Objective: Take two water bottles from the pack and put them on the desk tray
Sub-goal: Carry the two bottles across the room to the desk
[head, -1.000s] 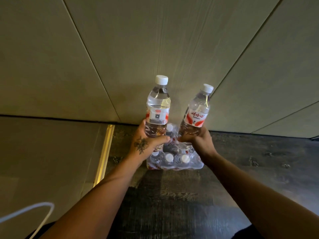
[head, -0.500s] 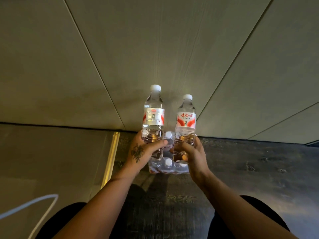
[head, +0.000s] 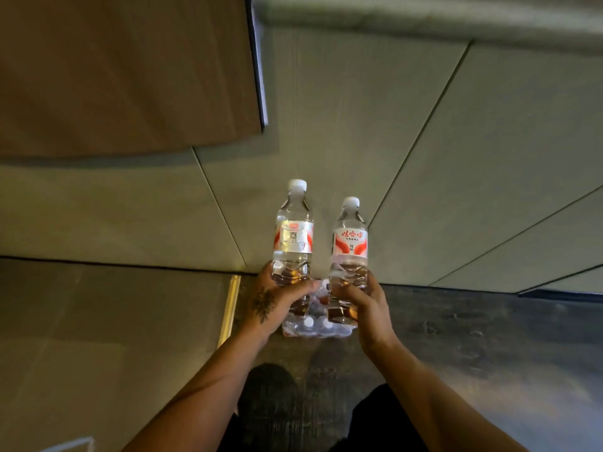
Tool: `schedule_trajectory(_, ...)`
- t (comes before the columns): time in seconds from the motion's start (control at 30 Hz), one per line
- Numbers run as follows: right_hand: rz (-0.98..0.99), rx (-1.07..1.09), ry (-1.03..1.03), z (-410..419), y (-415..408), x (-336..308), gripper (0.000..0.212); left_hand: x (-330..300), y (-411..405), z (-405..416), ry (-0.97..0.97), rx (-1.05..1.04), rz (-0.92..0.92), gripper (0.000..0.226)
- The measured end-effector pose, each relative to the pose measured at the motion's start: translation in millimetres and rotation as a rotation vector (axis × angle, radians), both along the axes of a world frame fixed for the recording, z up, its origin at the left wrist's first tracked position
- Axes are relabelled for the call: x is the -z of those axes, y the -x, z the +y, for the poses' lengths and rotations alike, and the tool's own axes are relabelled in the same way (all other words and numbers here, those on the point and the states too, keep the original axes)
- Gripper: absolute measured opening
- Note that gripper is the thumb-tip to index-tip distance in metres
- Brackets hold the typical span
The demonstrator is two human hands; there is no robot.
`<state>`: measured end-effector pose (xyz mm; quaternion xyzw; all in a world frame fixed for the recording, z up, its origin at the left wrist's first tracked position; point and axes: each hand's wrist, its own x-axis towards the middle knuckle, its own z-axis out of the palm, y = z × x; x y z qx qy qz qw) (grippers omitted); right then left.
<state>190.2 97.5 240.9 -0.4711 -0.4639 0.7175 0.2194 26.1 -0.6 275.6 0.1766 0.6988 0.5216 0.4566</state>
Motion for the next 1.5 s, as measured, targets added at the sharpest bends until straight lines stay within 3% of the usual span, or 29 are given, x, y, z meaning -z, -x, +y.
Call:
schedule_trajectory(0.07,0.016,-0.019,-0.006,-5.8,-5.2,-58.6,0.080,-59.3,-3.5,-6.2,0.000,0.005,0.001,0.051)
schedule_trajectory(0.27,0.032,-0.047,-0.032,-29.2,-22.1,-226.4,0.073,-231.4,-22.7,-27.6,0.003,-0.003,0.003,0.070)
schedule_trajectory(0.37,0.043,-0.046,-0.047,-37.0,-28.3,-293.9,0.070,-298.7,-29.6,-33.6,-0.018,0.023,0.023,0.077)
schedule_trajectory(0.57,0.096,-0.057,-0.051,-41.9,-39.9,-392.2,0.056,-399.2,-40.9,-43.3,-0.030,0.031,0.056,0.067)
schedule_trajectory(0.9,0.131,-0.050,-0.071,-42.9,-69.4,-426.2,0.065,-438.4,-64.4,-56.0,-0.027,-0.010,0.070,0.077)
schedule_trajectory(1.13,0.153,-0.008,-0.079,-30.2,-91.9,-429.0,0.062,-439.7,-87.2,-50.5,-0.017,-0.008,0.062,0.071)
schedule_trajectory(1.5,0.149,0.255,-0.153,-34.1,-141.5,-439.0,0.068,-443.5,-105.3,-7.9,-0.063,0.227,0.038,0.072)
